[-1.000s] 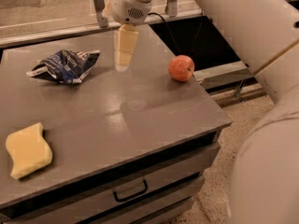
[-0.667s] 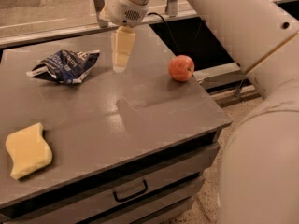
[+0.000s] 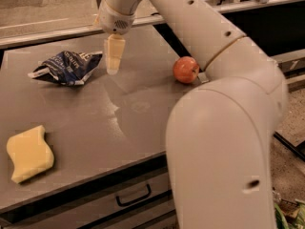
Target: Move blue chip bag near sponge
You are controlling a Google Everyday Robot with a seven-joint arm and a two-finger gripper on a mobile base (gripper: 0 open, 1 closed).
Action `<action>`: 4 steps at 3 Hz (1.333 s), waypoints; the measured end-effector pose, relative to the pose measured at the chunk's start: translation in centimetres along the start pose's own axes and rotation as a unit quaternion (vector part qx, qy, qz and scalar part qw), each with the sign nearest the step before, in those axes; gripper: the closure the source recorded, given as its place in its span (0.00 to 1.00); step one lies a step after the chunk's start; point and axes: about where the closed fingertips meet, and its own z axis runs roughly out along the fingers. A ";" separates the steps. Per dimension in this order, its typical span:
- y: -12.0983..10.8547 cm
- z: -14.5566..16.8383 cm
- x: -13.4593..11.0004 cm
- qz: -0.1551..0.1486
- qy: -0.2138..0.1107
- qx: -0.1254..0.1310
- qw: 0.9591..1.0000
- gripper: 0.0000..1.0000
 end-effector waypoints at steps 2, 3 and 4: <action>-3.0 5.1 -2.0 -0.016 -0.051 0.016 0.998 0.26; -3.2 6.9 -2.4 -0.013 -0.065 0.010 0.998 0.48; -3.0 8.0 -3.6 -0.011 -0.077 -0.008 0.997 0.72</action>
Offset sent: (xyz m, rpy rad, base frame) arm 0.0323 0.0653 -0.0265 0.1505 -0.0335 0.0655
